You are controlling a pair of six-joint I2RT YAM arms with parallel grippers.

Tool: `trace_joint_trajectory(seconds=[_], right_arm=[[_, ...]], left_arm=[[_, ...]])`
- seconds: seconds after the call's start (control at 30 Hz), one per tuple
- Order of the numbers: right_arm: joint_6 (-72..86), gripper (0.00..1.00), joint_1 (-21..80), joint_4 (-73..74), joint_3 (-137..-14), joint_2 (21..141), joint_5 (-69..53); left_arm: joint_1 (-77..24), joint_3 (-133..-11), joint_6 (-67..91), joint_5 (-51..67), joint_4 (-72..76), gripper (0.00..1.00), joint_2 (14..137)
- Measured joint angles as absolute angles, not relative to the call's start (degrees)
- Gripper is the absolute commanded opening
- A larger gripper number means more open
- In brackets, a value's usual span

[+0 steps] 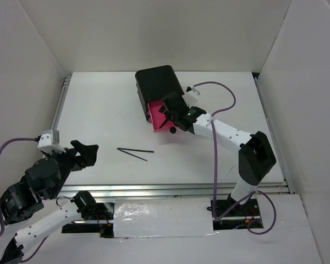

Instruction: Organize the makeup

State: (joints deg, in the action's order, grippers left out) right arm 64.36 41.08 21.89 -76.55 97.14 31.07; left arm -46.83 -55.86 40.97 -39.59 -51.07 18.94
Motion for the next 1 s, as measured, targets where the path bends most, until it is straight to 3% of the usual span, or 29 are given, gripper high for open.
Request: trace_joint_trajectory(seconds=[0.2, 0.37, 0.47, 0.63, 1.0], right_arm=[[52.3, 0.73, 44.4, 18.6, -78.8, 93.0, 29.9], [29.4, 0.76, 50.6, 11.6, -79.0, 92.6, 15.1], [16.5, 0.72, 57.0, 14.6, -83.4, 99.0, 10.3], [4.5, 0.52, 62.5, 22.2, -89.5, 112.1, 5.5], [-4.3, 0.48, 60.2, 30.7, -97.6, 121.8, 8.6]], left_arm=[[-46.8, -55.9, 41.0, -39.6, -51.1, 0.99, 19.0], [-46.8, -55.9, 41.0, -39.6, -51.1, 0.99, 19.0], [-46.8, -55.9, 41.0, -39.6, -51.1, 0.99, 19.0], [-46.8, -55.9, 41.0, -39.7, -51.1, 0.99, 19.0], [-47.0, -55.9, 41.0, -39.7, -51.1, 0.99, 19.0]])
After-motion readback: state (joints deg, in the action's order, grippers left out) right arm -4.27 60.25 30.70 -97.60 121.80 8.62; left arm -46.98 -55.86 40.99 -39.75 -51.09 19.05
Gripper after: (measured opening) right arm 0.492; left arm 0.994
